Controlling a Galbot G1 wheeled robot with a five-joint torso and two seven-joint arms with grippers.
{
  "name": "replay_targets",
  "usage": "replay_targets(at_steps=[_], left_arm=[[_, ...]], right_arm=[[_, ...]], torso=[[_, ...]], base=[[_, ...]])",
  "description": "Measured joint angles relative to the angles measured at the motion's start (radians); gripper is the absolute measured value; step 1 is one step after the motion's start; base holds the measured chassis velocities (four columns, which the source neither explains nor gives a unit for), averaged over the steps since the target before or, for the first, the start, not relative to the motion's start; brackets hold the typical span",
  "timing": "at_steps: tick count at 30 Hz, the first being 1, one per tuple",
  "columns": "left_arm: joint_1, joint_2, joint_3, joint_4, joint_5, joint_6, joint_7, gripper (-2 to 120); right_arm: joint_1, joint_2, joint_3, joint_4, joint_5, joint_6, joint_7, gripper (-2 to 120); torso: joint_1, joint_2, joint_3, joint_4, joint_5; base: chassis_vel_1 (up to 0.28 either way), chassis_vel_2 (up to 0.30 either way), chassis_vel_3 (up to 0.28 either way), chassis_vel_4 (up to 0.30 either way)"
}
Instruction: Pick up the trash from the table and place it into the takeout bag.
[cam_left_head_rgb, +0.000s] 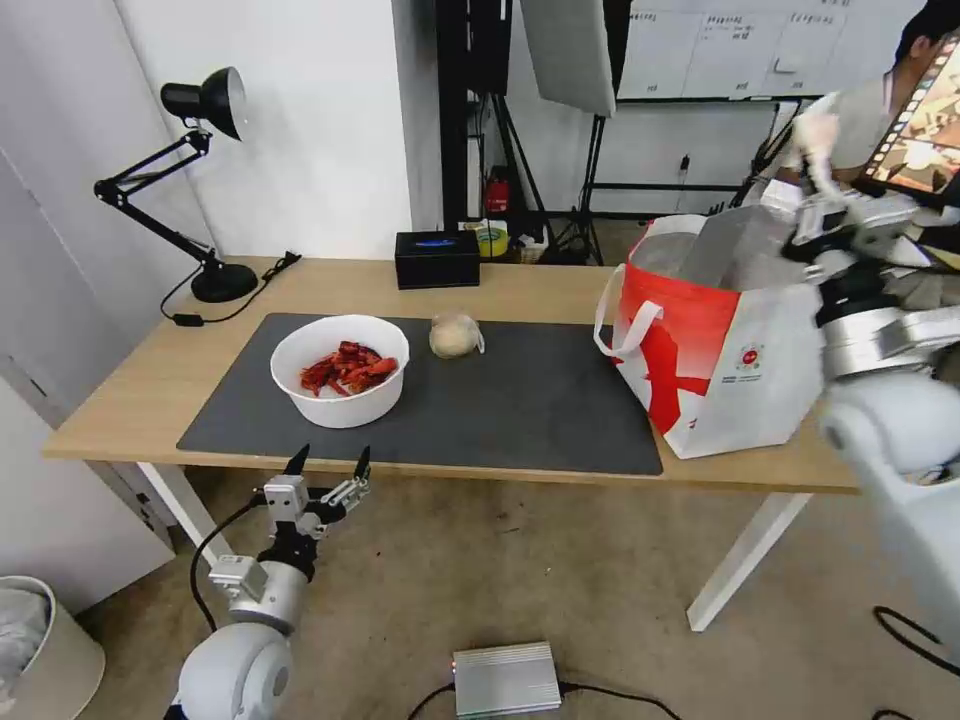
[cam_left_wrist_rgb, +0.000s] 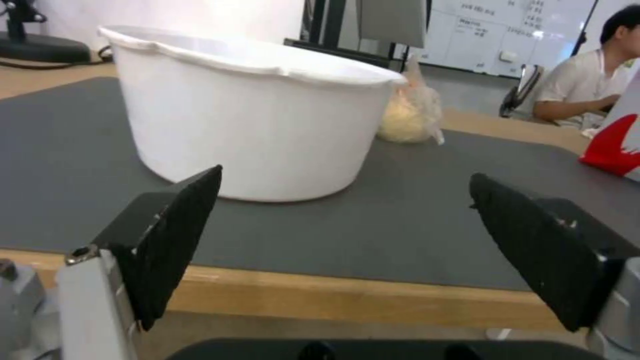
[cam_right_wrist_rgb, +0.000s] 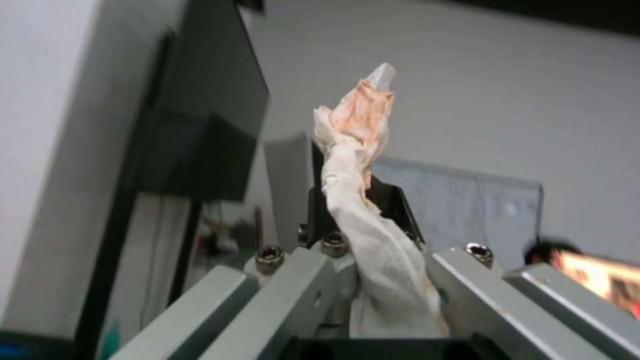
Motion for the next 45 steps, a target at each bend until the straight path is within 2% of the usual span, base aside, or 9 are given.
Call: replay_targets(at_steps=[5,12,17,19,20,27,39,41,45], left_arm=[[0.004,-0.009,0.008,-0.005,0.002,-0.002,0.002,100],[0.003,-0.021,0.012,0.001,0.003,-0.006,0.016,100],[0.001,-0.025,0.014,-0.006,0.003,-0.006,0.019,100],[0.000,-0.025,0.013,-0.007,0.003,-0.007,0.019,100],[-0.001,-0.025,0.009,-0.013,0.003,-0.006,0.019,100],[0.003,-0.023,-0.004,-0.029,-0.002,-0.006,0.019,100],[0.015,-0.021,-0.021,-0.041,-0.007,-0.005,0.020,100],[0.015,-0.021,-0.021,-0.041,-0.007,-0.005,0.020,100],[0.009,-0.020,-0.020,-0.042,-0.007,-0.004,0.020,100]], right_arm=[[0.028,-0.083,0.014,0.026,0.164,-0.204,0.062,0],[0.064,-0.136,0.014,0.027,0.338,-0.351,0.101,0],[0.172,-0.160,-0.055,-0.008,0.493,-0.470,0.173,0],[0.230,-0.160,-0.103,-0.029,0.542,-0.500,0.206,0],[0.314,-0.156,-0.177,-0.062,0.616,-0.539,0.246,0],[0.462,-0.122,-0.309,-0.151,0.773,-0.626,0.338,0],[0.495,-0.077,-0.350,-0.185,0.848,-0.702,0.439,0],[0.498,-0.077,-0.351,-0.185,0.858,-0.708,0.451,3],[0.501,-0.077,-0.347,-0.184,0.885,-0.721,0.483,22]], torso=[[0.000,0.000,0.000,0.0003,-0.0003],[0.000,0.000,0.000,0.0001,-0.0003],[0.000,0.000,0.000,-0.0001,-0.0003],[0.000,0.000,0.000,0.0000,-0.0003],[0.000,0.000,0.000,0.0004,-0.0003],[0.000,0.000,0.000,0.0001,-0.0003],[0.000,0.000,0.000,0.0002,-0.0003],[0.000,0.000,0.000,0.0001,-0.0003],[0.000,0.000,0.000,0.0001,-0.0003]], base=[[0.000,0.000,0.000,0.000],[0.000,0.000,0.000,0.000],[0.000,0.000,0.000,0.000],[0.000,0.000,0.000,0.000],[0.000,0.000,0.000,0.000],[0.000,0.000,0.000,0.000],[0.000,0.000,0.000,0.000],[0.000,0.000,0.000,0.000],[0.000,0.000,0.000,0.000]])
